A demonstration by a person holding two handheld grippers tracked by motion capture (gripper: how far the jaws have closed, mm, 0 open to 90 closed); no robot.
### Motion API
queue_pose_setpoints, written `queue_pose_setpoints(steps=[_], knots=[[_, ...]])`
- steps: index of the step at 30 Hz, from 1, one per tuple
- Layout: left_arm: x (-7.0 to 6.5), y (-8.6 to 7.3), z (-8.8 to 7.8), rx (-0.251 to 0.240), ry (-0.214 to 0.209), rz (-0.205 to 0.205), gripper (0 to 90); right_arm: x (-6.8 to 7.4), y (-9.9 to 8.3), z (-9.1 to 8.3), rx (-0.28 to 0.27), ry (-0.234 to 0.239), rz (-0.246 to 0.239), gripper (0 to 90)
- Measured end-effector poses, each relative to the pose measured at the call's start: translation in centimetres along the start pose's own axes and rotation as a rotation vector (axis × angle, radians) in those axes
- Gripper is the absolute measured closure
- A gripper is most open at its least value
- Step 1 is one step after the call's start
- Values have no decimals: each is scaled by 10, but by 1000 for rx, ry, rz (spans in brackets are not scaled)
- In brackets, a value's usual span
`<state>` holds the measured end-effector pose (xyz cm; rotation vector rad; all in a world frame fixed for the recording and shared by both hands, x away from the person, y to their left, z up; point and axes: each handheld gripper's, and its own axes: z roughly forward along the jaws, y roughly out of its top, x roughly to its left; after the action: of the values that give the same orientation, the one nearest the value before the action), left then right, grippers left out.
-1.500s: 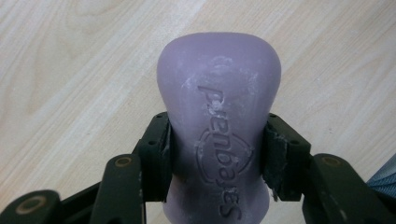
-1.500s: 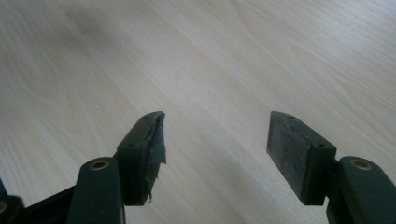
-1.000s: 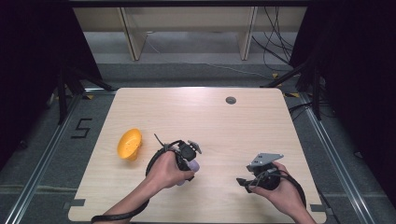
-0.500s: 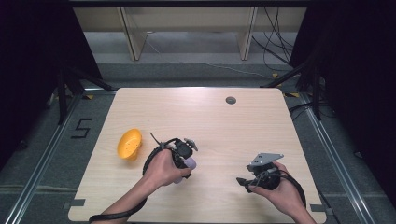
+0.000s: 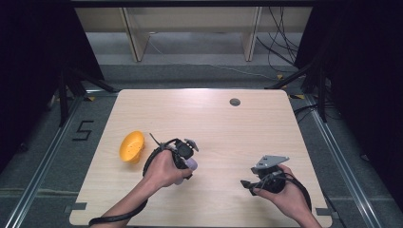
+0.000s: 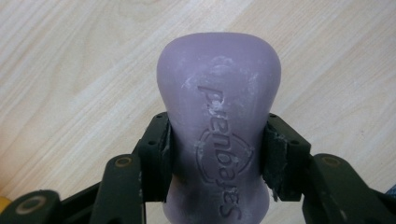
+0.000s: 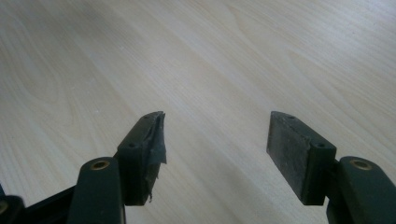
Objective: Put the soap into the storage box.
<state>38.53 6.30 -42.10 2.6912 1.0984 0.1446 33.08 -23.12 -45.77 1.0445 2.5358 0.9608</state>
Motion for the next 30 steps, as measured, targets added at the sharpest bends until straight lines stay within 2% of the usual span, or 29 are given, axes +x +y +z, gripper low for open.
queue_pose_setpoints(steps=[4,5,8,10,13,14,15,16,17,30], knots=[[3,0,-2,-3,4,-4,492,0,0,0,2,2,-1,375],[4,0,-3,-4,9,-3,492,0,-1,3,-30,-6,4,375],[6,0,-3,-13,11,-23,492,0,0,0,0,0,-1,374],[8,-1,-4,-8,16,-16,492,0,0,0,0,-1,0,374],[10,-1,-5,-12,16,-28,492,0,0,0,3,2,3,374],[10,-2,-5,-15,18,-32,493,1,-1,4,-36,-3,10,374],[12,-2,-6,-4,19,-21,492,1,0,1,-8,8,22,374],[12,-2,-6,-3,23,-20,492,1,0,1,-8,8,22,374],[13,-2,-6,-9,24,-31,493,0,0,0,0,2,5,375],[19,-2,-10,-18,25,-56,492,0,0,0,4,3,10,374]])
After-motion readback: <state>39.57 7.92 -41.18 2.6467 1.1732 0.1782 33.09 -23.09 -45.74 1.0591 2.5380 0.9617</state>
